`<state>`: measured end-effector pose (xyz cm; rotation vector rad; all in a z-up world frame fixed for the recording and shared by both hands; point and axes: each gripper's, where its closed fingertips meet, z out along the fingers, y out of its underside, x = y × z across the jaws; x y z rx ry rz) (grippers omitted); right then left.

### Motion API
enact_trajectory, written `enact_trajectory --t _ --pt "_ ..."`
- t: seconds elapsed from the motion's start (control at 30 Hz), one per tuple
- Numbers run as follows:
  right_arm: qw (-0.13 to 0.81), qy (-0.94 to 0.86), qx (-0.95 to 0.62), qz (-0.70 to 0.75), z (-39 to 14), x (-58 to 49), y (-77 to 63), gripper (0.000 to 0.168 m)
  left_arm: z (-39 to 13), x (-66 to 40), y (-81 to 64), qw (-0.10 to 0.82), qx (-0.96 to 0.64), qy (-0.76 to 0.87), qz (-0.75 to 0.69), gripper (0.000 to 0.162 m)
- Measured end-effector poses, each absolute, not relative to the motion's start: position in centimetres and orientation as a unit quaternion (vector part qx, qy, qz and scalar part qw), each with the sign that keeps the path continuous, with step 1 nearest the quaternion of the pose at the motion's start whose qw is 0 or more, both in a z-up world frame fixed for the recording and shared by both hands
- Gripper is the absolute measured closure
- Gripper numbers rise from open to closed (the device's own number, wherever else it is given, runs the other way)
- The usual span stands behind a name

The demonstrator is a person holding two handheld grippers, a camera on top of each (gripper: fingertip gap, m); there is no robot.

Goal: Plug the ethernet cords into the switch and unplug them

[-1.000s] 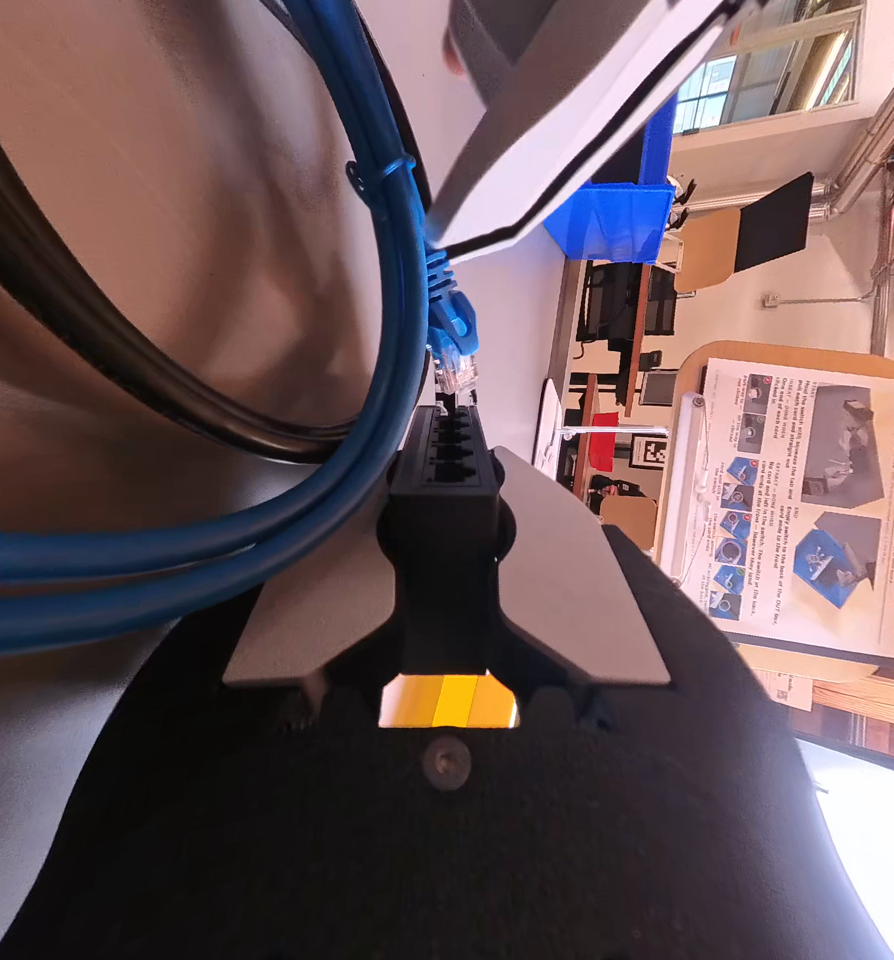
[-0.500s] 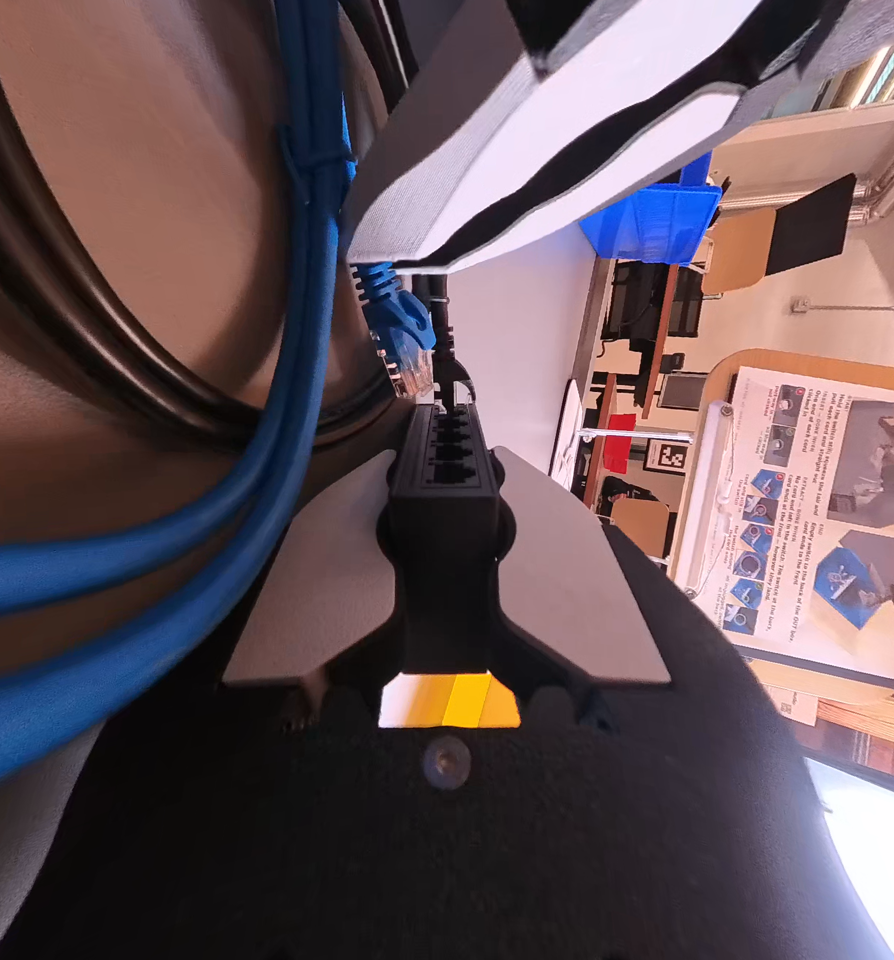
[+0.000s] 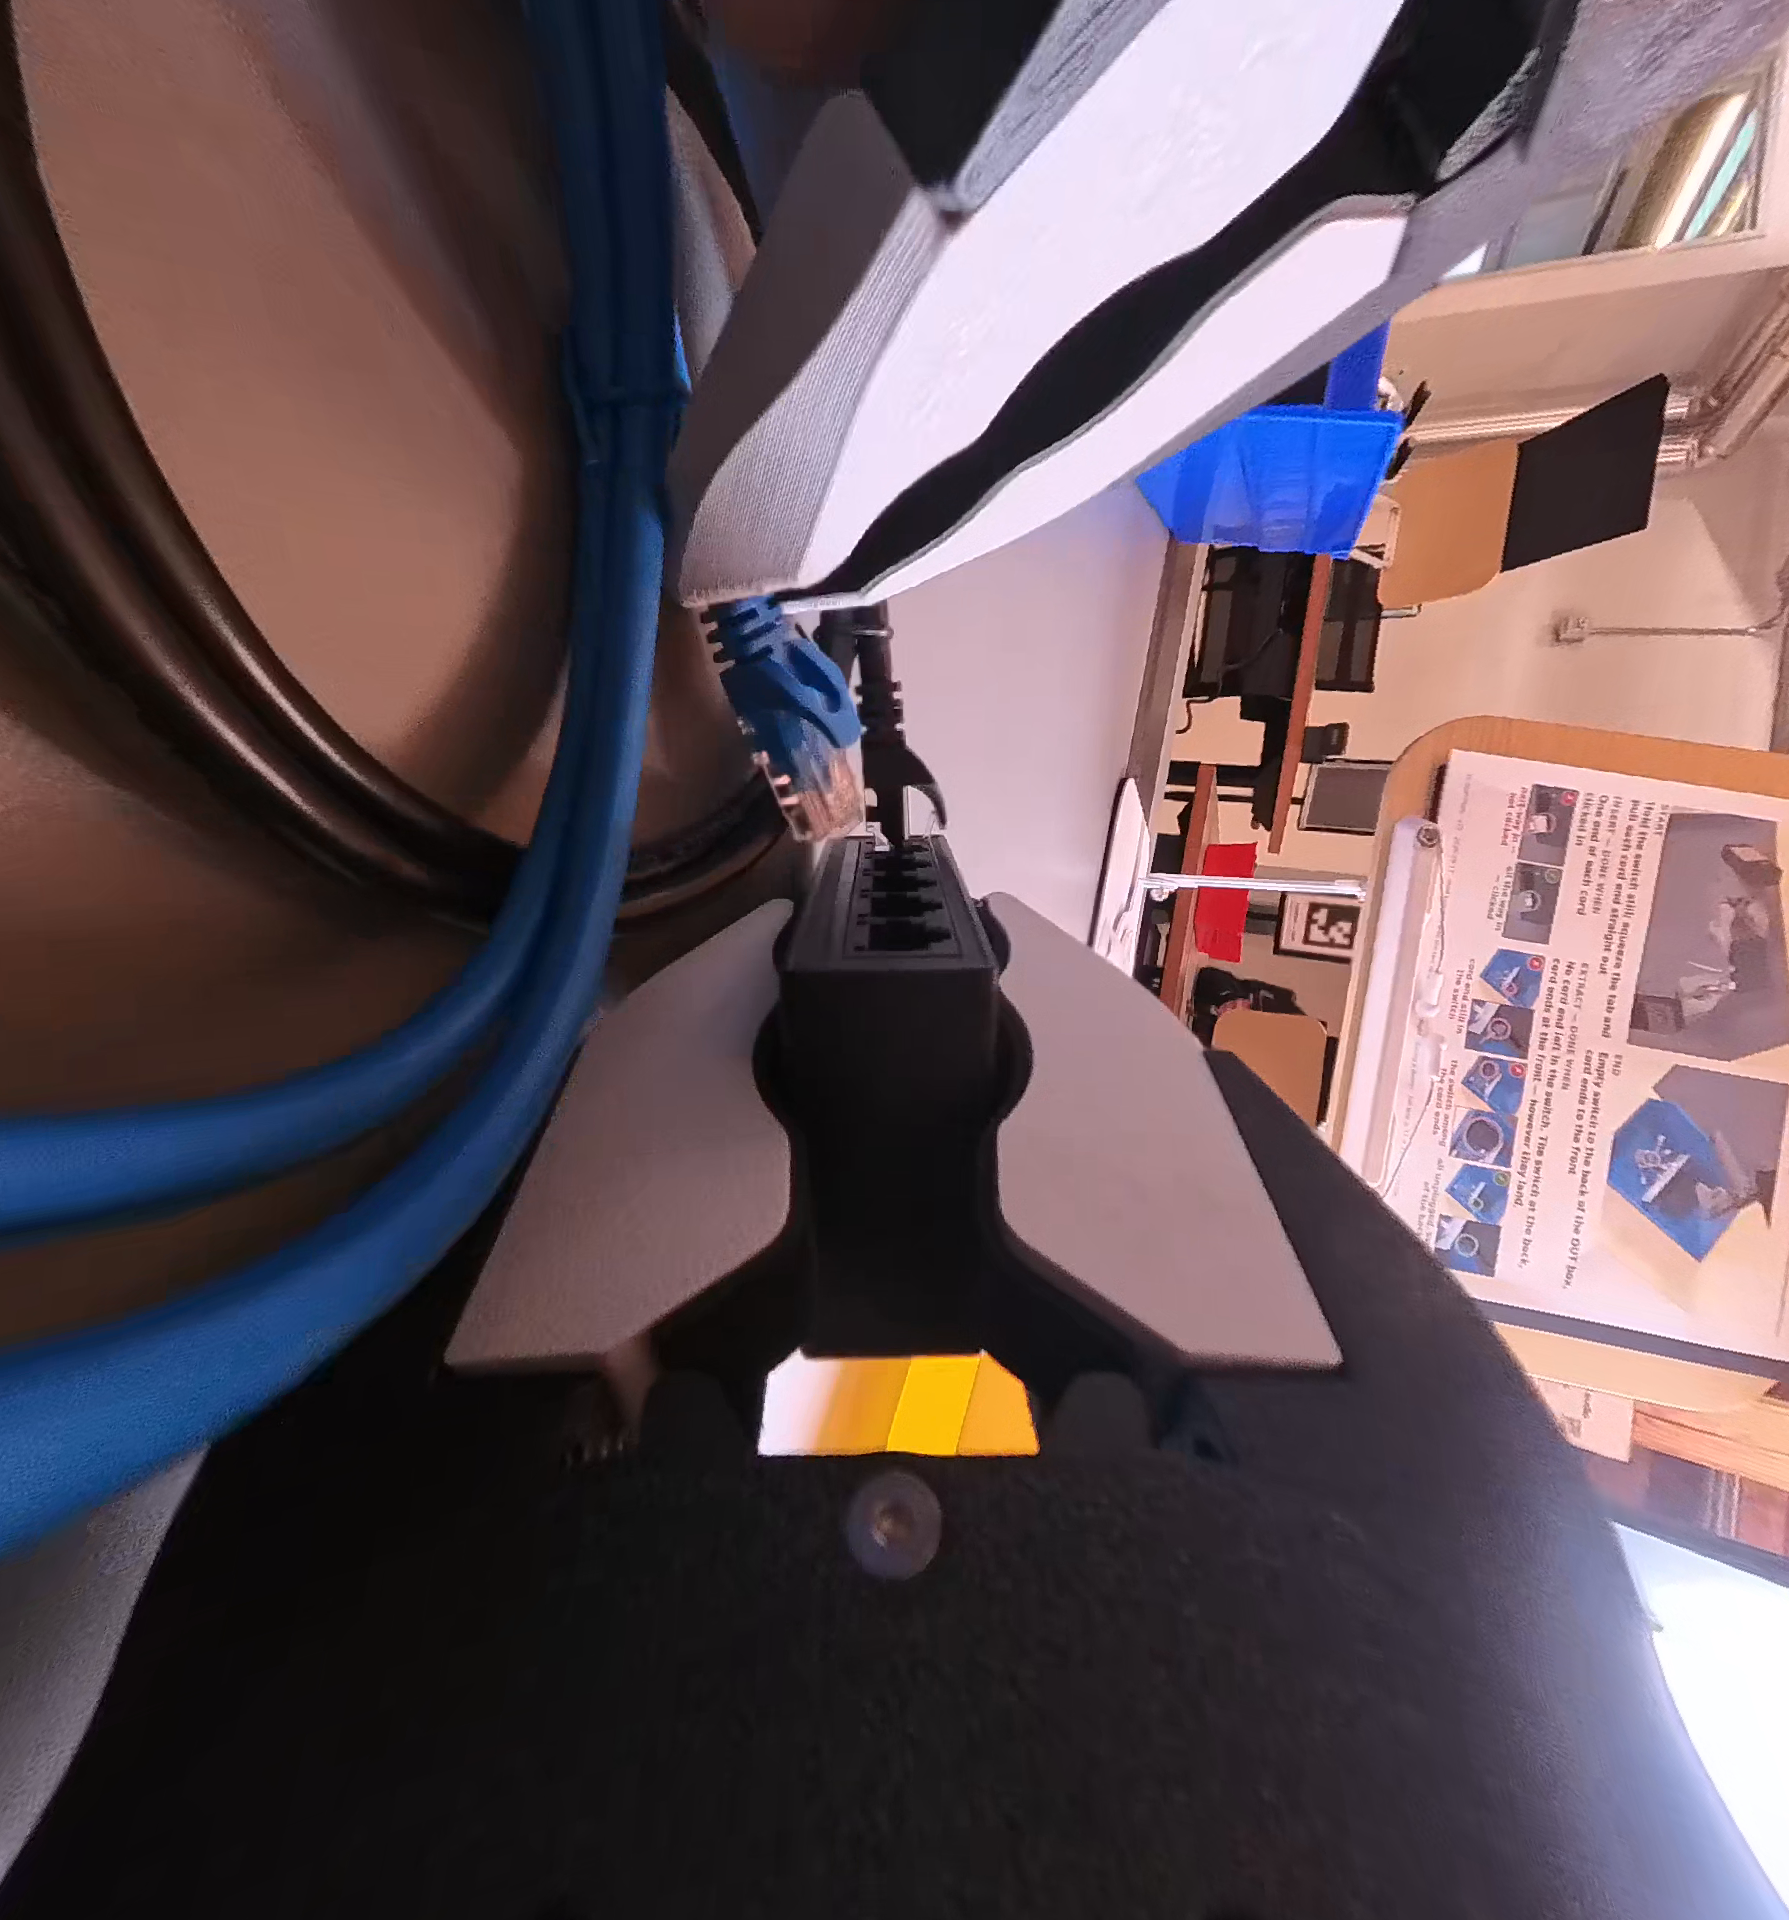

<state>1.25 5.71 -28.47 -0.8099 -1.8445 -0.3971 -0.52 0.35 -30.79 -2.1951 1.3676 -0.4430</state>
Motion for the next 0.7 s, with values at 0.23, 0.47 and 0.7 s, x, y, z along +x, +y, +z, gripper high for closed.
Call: enact_trajectory --t 0.23,0.47,0.7 --pt "0.562 -0.746 -0.324 -0.149 -26.3 1.0 5.3 0.139 -27.4 -0.9 0.2 0.188 -0.805 0.442 -0.348 0.152" --pt "0.569 -0.753 -0.296 -0.148 -26.4 0.3 4.4 0.139 -27.6 -0.7 -0.5 0.099 -0.817 0.447 -0.350 0.152" --pt "0.571 -0.757 -0.278 -0.151 -26.5 0.0 3.7 0.139 -27.5 -1.8 -0.4 0.022 -0.830 0.450 -0.328 0.153"
